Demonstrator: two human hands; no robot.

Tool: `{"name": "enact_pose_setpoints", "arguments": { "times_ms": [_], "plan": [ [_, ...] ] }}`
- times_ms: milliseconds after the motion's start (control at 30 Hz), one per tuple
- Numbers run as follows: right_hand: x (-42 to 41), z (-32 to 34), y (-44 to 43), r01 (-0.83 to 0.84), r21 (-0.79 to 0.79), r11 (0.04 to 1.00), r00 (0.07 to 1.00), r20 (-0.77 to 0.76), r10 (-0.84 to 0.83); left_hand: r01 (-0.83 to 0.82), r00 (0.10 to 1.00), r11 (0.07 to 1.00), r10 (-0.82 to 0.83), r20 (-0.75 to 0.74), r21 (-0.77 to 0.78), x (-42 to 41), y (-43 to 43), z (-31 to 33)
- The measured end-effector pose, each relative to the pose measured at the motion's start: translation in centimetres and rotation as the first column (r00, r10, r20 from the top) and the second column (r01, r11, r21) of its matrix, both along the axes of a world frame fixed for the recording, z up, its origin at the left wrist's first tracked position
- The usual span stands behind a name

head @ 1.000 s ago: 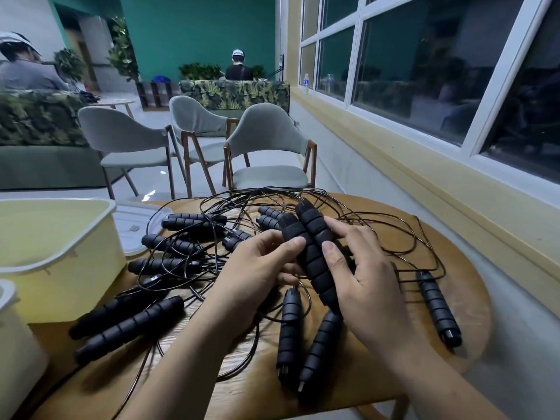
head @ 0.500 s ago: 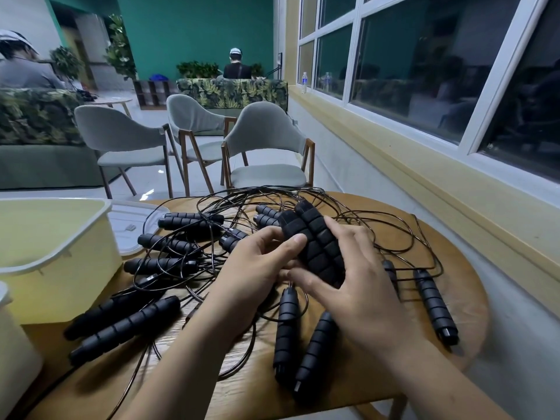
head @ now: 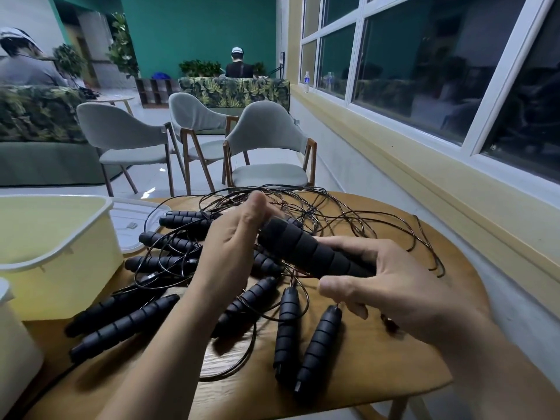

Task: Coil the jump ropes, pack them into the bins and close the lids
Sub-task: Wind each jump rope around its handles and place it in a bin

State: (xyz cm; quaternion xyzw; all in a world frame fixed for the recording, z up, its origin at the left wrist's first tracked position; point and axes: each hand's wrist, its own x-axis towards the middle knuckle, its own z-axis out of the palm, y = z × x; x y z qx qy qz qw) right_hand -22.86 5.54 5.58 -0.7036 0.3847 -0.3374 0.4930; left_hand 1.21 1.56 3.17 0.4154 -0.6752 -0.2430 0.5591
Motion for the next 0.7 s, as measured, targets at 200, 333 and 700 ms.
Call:
{"name": "enact_pose_setpoints", "arguments": {
  "times_ms": [200, 333, 700],
  "plan": [
    [1.1, -0.5, -0.6, -0.173, 0.059, 0.983, 0.955, 0.256, 0.152, 0.07, 0.929, 0.985, -0.006, -0.369, 0.16, -1.3, 0.8, 0.9],
    [2.1, -0.3, -0.7, -0.232, 0.08, 0.97, 0.886, 0.429, 0.176, 0.19, 0.782, 0.951, 0.004, -0.623, 0.244, -2.6, 1.0, 1.1],
    [3.8, -0.5, -1.0, -0.023, 0.072, 0.997, 0.863, 0.505, -0.016, -0.023, 1.0, 0.999, 0.022, 0.012, 0.038, -3.3, 0.7, 0.2]
  ]
}}
